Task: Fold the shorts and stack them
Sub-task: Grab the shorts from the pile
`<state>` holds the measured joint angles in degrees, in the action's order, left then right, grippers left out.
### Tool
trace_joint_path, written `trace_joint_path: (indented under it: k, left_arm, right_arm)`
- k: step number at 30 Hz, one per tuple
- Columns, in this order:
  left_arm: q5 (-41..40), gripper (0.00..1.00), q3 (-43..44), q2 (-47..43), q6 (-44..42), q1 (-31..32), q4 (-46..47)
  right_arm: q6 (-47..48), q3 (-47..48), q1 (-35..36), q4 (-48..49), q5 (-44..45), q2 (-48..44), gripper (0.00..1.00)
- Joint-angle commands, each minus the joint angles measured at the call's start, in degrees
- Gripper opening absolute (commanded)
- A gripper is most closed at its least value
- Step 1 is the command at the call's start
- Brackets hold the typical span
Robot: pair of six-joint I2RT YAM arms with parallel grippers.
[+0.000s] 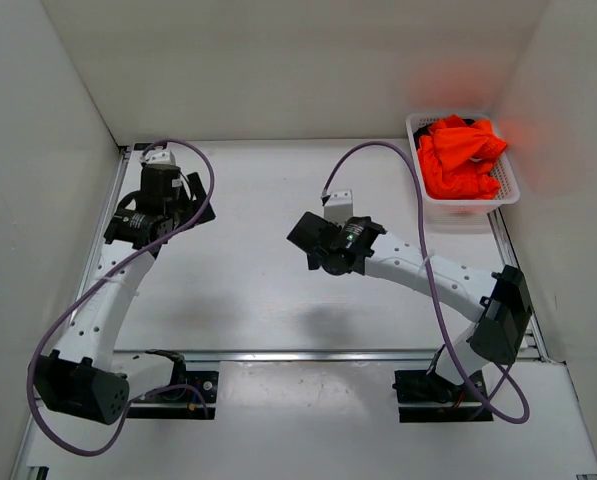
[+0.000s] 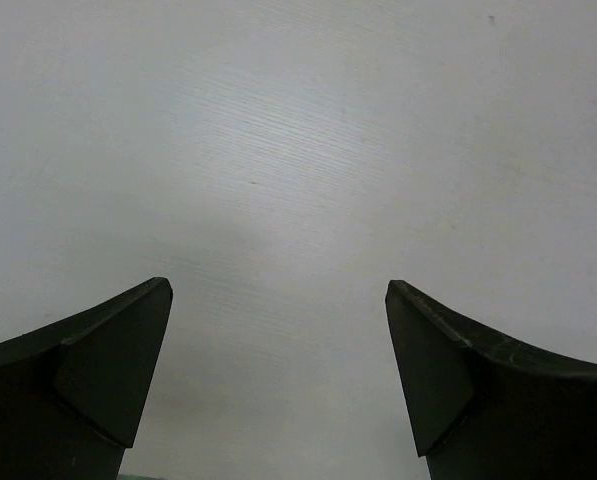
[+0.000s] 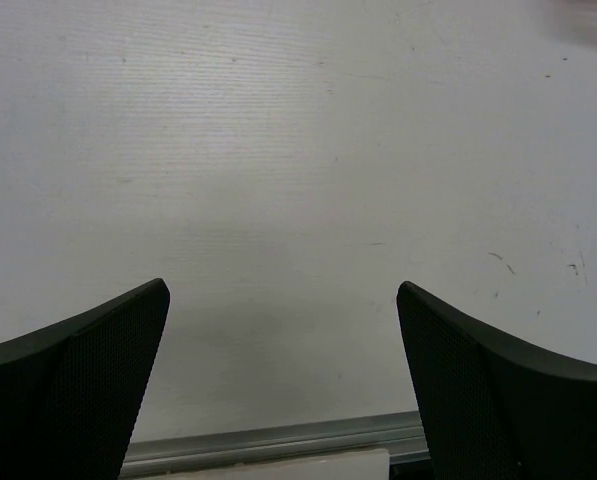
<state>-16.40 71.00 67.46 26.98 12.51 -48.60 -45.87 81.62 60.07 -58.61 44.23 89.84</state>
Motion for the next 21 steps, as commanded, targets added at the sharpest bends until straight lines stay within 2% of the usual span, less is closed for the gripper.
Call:
trace_joint_path:
  k: [1,6,9,11,12,15,17,18,20,21]
  left_arm:
    - [12.18,1.00,1.24,-2.15,-7.29,0.23,3.69]
    - [14.64,1.00,1.24,-4.18,-8.00,0.23,3.69]
    - [16.32,1.00,1.24,-4.18,-8.00,0.23,3.69]
    - [16.32,1.00,1.24,-4.18,-8.00,0.23,3.69]
    - [16.32,1.00,1.24,-4.18,-8.00,0.23,3.69]
    - [15.79,1.00,1.77,-3.66,-8.00,0.23,3.69]
    - [13.16,1.00,2.29,-3.65,-8.00,0.23,3.69]
    - [11.85,1.00,2.30,-3.65,-8.00,0.23,3.69]
    - [9.30,1.00,1.69,-5.06,-8.53,0.23,5.97]
    - [8.68,1.00,1.68,-5.58,-7.74,0.23,5.97]
  right_arm:
    - [1.04,2.40,0.04,3.15,-1.51,-0.46,0.99]
    - [2.62,3.45,-2.50,4.37,-2.91,0.07,0.99]
    - [4.73,2.32,-8.82,7.45,-9.41,-2.56,0.99]
    - [8.24,-0.05,-15.14,11.84,-13.36,-6.24,0.99]
    - [9.55,-0.93,-17.60,13.42,-18.25,-7.48,0.99]
    - [13.60,-2.78,-31.45,19.05,-25.05,-12.22,0.99]
    - [14.14,-2.79,-37.54,20.63,-31.01,-12.24,0.99]
    - [14.14,-1.57,-43.49,20.64,-32.96,-10.50,0.99]
    - [13.61,3.70,-50.98,18.19,-38.31,-6.03,0.99]
    - [13.61,5.72,-52.50,18.18,-38.34,-4.52,0.99]
